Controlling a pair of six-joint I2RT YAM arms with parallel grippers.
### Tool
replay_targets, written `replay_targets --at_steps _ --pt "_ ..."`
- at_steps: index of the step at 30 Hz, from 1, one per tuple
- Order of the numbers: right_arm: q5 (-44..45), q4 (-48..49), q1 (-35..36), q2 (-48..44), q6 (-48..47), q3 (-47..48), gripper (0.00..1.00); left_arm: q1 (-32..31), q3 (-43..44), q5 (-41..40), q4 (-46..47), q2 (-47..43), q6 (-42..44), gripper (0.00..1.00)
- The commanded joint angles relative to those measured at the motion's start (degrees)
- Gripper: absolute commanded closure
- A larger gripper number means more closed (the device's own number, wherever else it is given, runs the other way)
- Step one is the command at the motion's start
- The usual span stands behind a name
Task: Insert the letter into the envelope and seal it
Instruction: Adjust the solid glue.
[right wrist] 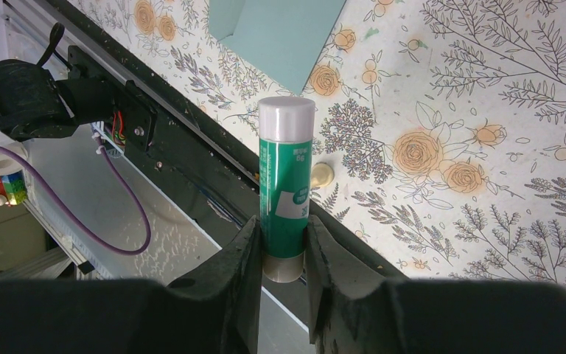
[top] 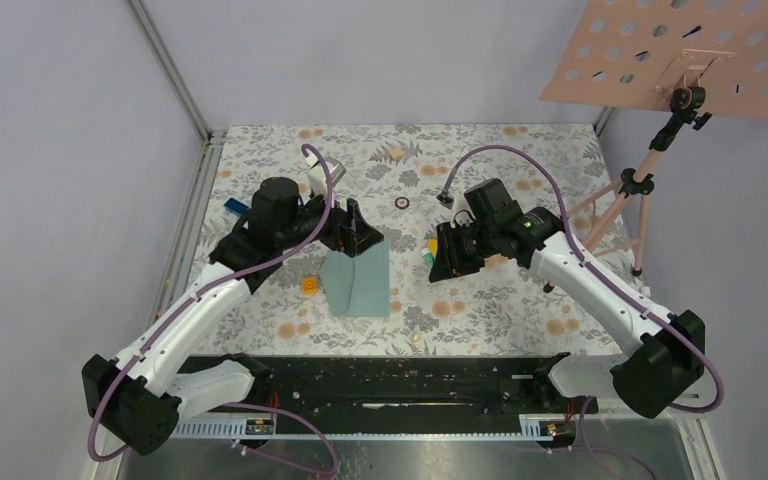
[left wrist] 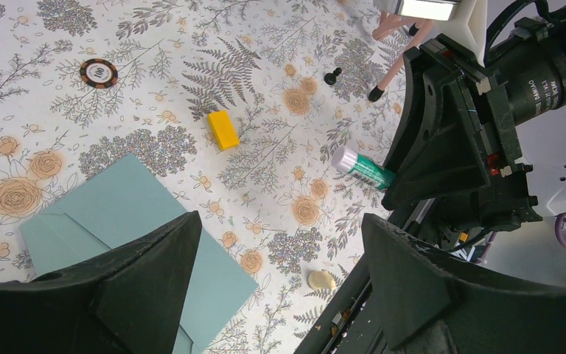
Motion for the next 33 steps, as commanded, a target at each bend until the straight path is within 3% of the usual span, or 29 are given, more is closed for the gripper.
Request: replay_targets --at_steps 1,24,28,33 --pt "-1.28 0.18 -0.23 0.36 -0.49 1.36 1.0 -0.17 0.55 -0.28 3.05 0.08 0.34 0.19" --pt "-2.74 -0.38 -0.23 0.99 -0.78 1.71 1.0 -0.24 0.21 -0.92 3.67 -0.7 2.18 0.19" --pt "-5.88 -0.13 -0.29 1.49 -0.4 2.15 1.0 -2.0 -1.02 -5.08 6.11 -2.69 8.84 0.18" --pt "-11.67 -0.14 -0.27 1.97 0.33 2.94 1.0 -6.19 -7.15 -7.46 13.64 -7.1 26.84 0.18"
